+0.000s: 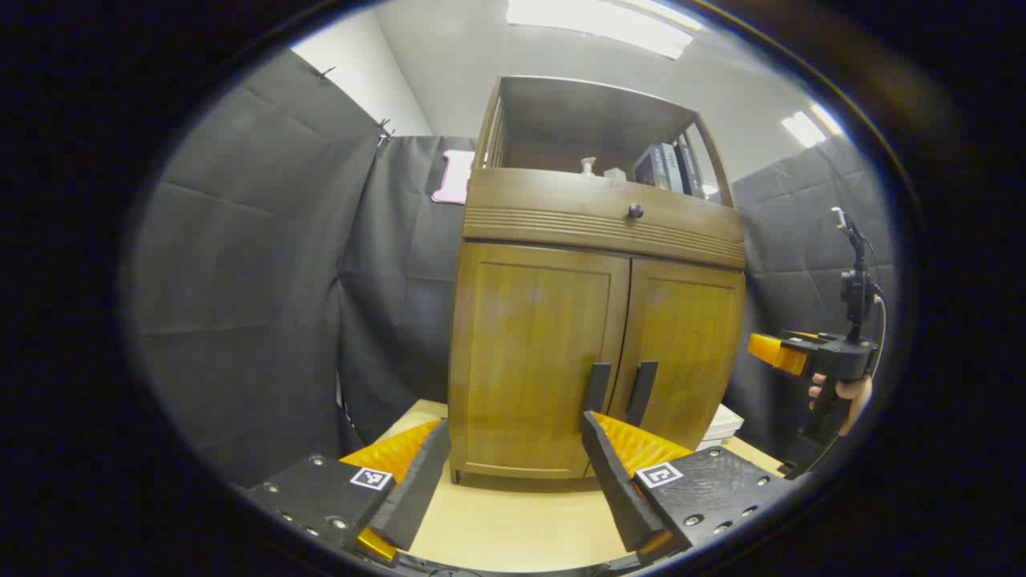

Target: Open the right door of the double-door shoe cabinet with the right hand, and open the left door with the left hand.

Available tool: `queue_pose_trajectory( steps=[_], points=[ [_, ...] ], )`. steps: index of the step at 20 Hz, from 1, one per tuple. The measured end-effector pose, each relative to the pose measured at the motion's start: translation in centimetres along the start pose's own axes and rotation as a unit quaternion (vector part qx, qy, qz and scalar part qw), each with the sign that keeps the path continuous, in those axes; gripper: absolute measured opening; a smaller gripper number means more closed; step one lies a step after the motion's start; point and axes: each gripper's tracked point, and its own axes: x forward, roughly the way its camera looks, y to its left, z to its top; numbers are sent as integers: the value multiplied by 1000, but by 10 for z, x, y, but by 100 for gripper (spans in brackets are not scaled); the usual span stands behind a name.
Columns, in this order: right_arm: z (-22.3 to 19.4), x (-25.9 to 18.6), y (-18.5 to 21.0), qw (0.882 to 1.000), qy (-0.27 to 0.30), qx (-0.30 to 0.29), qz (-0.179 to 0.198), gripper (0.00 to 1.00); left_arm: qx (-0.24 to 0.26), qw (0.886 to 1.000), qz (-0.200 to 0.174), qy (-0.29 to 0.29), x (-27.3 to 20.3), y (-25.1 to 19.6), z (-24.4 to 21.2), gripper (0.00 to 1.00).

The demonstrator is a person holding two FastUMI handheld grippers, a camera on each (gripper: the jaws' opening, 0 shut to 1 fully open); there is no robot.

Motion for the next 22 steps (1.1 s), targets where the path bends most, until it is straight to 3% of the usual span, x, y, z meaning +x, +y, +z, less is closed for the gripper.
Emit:
queue_pose_trajectory(
  steps=[15, 22],
  points=[
    [-11, -21, -2, 1000, 23, 12, 15, 97, 18, 1000, -5, -10, -2, -1, 8, 95],
    [-7, -10, 25, 998, 34, 16, 50, 97, 7, 1000, 1, 5, -2, 1, 4, 95]
  ],
)
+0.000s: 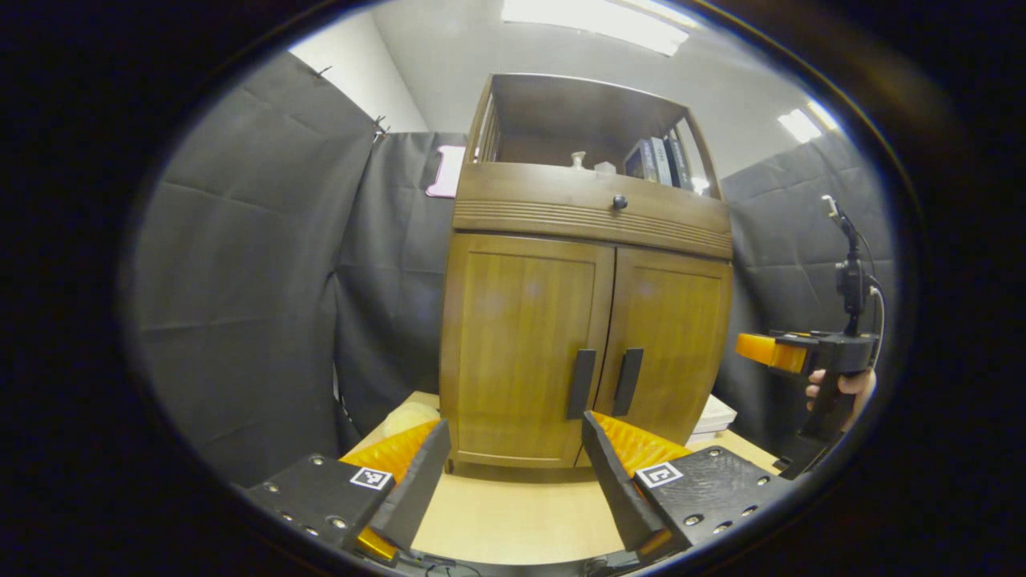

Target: Open the right door of the double-door shoe cabinet with the right hand, and open the left door with the left hand.

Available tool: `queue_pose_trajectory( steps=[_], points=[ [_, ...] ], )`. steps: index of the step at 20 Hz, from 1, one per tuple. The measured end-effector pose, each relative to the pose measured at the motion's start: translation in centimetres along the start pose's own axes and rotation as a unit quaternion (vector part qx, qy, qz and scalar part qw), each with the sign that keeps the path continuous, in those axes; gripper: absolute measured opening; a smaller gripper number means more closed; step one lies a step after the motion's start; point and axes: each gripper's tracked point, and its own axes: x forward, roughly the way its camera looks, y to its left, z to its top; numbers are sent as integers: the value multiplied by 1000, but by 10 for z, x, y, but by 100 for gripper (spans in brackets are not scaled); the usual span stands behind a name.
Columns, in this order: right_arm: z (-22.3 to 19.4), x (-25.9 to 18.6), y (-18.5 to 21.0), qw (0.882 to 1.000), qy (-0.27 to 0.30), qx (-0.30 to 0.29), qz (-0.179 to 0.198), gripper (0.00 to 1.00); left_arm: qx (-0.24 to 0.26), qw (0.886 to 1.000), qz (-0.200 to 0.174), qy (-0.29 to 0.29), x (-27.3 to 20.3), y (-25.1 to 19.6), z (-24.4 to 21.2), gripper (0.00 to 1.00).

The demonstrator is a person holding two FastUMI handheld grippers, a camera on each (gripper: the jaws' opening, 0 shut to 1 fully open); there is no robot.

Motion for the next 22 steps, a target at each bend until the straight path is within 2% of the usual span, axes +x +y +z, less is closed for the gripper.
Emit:
queue_pose_trajectory(
  steps=[13, 22],
  points=[
    [19, 69, 65, 998, -1, 10, 56, 97, -6, 999, 50, 18, -2, 7, -8, 95],
    [-12, 113, 97, 997, 19, 8, 71, 97, -6, 995, 86, 48, -5, 11, -23, 95]
  ],
)
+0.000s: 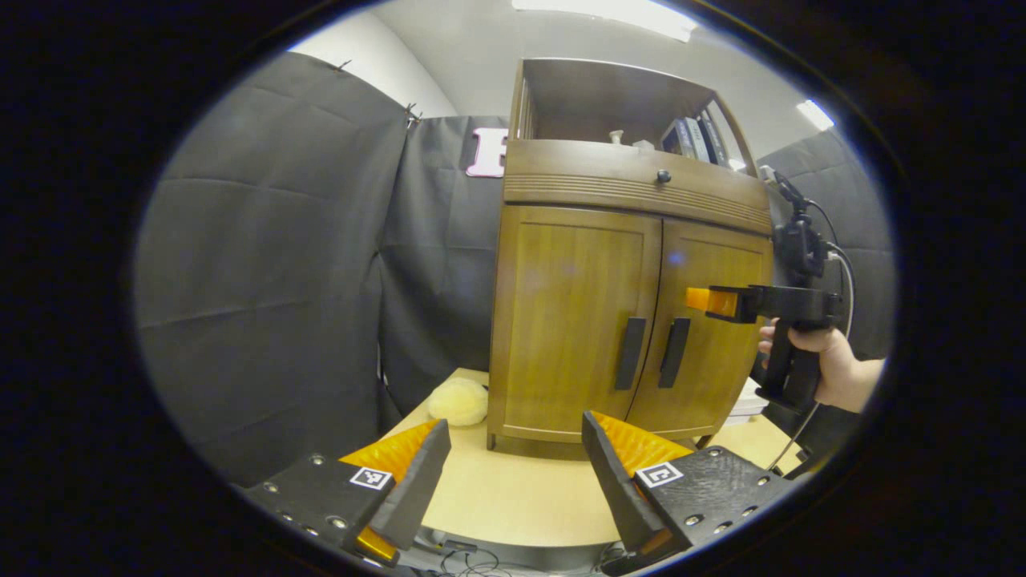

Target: Open the right door of the double-door shoe cabinet with the right hand, and open the left door with the left hand.

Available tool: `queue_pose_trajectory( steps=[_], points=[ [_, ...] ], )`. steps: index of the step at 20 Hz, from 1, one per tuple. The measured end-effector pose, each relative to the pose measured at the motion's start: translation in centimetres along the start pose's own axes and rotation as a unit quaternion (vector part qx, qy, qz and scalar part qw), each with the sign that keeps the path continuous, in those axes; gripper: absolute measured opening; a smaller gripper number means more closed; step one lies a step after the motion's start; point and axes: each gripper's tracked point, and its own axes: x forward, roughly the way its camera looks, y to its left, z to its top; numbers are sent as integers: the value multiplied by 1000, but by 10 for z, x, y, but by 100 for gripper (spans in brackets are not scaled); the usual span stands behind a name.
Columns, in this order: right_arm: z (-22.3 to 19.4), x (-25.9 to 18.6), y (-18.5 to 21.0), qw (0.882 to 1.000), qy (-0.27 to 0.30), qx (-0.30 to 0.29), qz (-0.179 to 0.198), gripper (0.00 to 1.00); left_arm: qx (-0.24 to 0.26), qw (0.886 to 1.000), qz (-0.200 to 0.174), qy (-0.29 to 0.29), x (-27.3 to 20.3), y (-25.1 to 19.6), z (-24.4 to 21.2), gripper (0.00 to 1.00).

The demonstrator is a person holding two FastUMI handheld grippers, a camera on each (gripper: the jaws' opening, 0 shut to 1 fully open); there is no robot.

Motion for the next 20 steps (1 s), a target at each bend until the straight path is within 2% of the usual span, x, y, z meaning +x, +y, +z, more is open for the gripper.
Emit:
queue_pose_trajectory(
  steps=[12, 18, 20],
  points=[
    [-55, 64, -6, 998, 61, -15, -24, 97, -31, 997, 67, 39, -4, 6, -36, 95],
    [-74, 69, -9, 996, 75, -28, -45, 55, -33, 995, 80, 39, -2, 4, -39, 96],
    [-81, 76, -5, 996, 76, -26, -40, 55, -47, 995, 77, 41, -1, 0, -40, 96]
  ],
)
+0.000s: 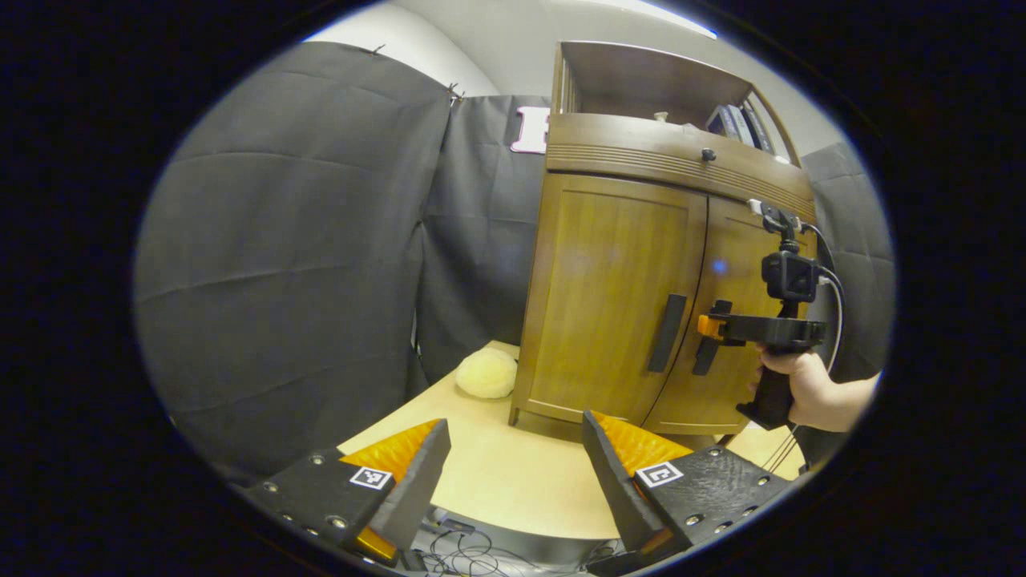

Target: Open the right door of the double-door shoe cabinet with the right hand, and open the left door with the left hand.

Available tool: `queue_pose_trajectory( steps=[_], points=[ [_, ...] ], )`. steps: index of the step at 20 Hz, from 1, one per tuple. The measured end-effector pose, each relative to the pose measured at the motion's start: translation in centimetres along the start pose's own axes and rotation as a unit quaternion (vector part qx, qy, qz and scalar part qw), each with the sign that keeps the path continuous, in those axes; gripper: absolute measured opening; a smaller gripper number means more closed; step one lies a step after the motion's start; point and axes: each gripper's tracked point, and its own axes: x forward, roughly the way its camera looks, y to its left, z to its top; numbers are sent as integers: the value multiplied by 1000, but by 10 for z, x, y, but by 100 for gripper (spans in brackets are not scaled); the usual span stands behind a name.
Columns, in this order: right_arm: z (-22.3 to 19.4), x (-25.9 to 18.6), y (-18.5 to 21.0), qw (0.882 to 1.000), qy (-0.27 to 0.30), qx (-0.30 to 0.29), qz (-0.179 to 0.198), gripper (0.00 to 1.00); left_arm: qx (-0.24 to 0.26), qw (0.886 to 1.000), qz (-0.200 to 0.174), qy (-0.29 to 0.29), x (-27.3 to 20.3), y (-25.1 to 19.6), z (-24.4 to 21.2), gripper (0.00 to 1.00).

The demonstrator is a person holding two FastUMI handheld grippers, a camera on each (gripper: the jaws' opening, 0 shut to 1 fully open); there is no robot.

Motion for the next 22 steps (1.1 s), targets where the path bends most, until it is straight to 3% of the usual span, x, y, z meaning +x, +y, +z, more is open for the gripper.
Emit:
queue_pose_trajectory(
  steps=[2, 8, 11, 15, 16, 17, 22],
  points=[
    [3, -2, -1, 1000, 2, 9, -7, 37, -13, 1000, -6, 0, -1, -2, 2, 96],
    [6, -8, 1, 1000, 2, 12, 7, 27, 17, 1000, 4, -4, -6, 3, 3, 95],
    [3, -6, 3, 999, 12, 5, 39, 9, 14, 1000, -5, -2, -6, 1, 1, 96],
    [4, -10, 3, 999, 17, -1, 42, 7, 24, 999, -22, -2, -6, -2, -2, 96],
    [5, -11, 3, 999, 16, -1, 42, 10, 28, 999, -26, -6, -8, -3, 0, 96],
    [4, -11, 3, 999, 19, -3, 44, 4, 30, 999, -31, -10, -11, -7, 2, 96],
    [1, -9, 4, 998, 24, -8, 52, 3, 49, 997, -45, -27, -19, -17, 11, 96]
  ],
)
